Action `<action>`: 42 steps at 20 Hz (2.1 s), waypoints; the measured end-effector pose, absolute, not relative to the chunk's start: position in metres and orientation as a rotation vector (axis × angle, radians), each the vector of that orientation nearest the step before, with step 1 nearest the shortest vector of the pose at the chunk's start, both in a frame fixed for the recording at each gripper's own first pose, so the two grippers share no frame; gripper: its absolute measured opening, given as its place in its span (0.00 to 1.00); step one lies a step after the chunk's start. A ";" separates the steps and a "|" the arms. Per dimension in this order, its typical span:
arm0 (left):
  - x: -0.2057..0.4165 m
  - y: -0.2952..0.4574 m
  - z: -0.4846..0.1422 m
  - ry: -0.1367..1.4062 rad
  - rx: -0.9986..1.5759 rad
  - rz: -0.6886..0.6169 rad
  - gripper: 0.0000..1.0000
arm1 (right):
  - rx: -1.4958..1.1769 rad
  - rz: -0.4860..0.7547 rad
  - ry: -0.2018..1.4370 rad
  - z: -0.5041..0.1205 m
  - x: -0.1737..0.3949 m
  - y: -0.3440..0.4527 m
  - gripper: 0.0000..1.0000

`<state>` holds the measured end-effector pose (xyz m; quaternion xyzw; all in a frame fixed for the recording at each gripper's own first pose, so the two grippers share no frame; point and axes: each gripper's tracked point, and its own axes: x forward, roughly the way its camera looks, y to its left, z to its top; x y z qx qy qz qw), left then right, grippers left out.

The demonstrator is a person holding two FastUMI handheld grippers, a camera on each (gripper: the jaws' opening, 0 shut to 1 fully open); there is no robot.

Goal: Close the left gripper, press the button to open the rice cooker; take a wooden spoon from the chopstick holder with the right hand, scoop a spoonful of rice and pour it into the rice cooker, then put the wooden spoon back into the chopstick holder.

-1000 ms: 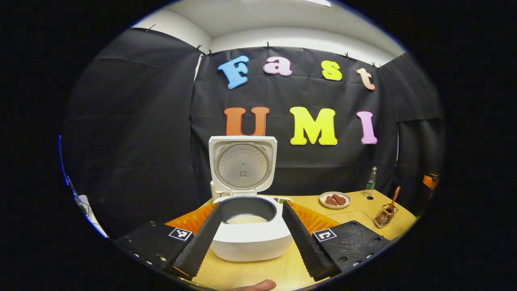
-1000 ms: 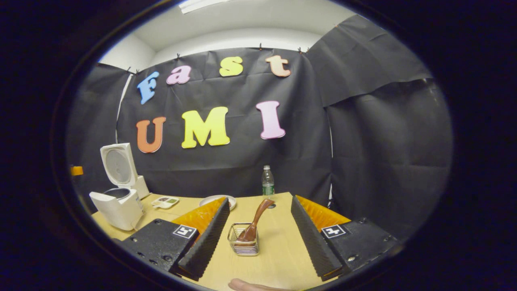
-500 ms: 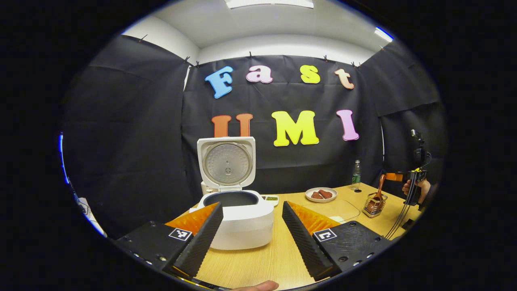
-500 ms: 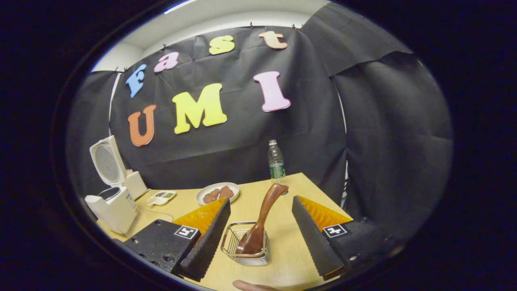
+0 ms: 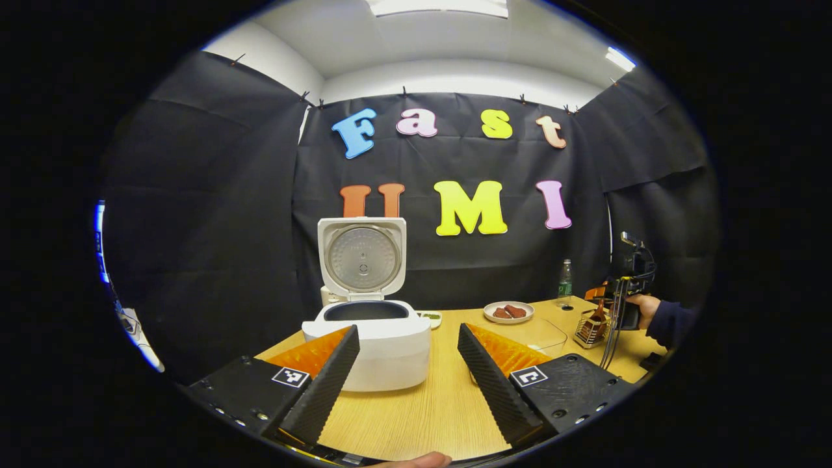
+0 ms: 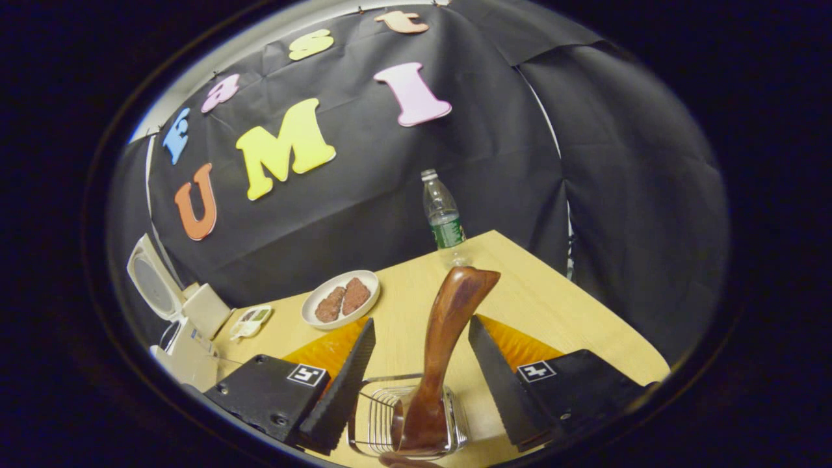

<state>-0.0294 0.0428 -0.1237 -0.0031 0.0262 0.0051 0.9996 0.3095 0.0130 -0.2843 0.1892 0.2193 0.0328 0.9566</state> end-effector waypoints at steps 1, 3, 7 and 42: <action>-0.030 0.046 -0.124 0.055 -0.009 0.013 0.96 | 0.380 0.068 0.464 -0.290 0.309 0.015 0.88; -0.033 0.048 -0.125 0.058 -0.016 0.015 0.97 | 0.407 0.080 0.455 -0.288 0.309 0.017 0.77; -0.043 0.041 -0.124 0.065 -0.037 -0.009 0.96 | 0.421 0.059 0.439 -0.287 0.303 0.012 0.18; -0.093 0.026 -0.115 0.072 -0.015 -0.141 0.93 | -0.010 0.116 0.175 -0.189 0.211 0.266 0.10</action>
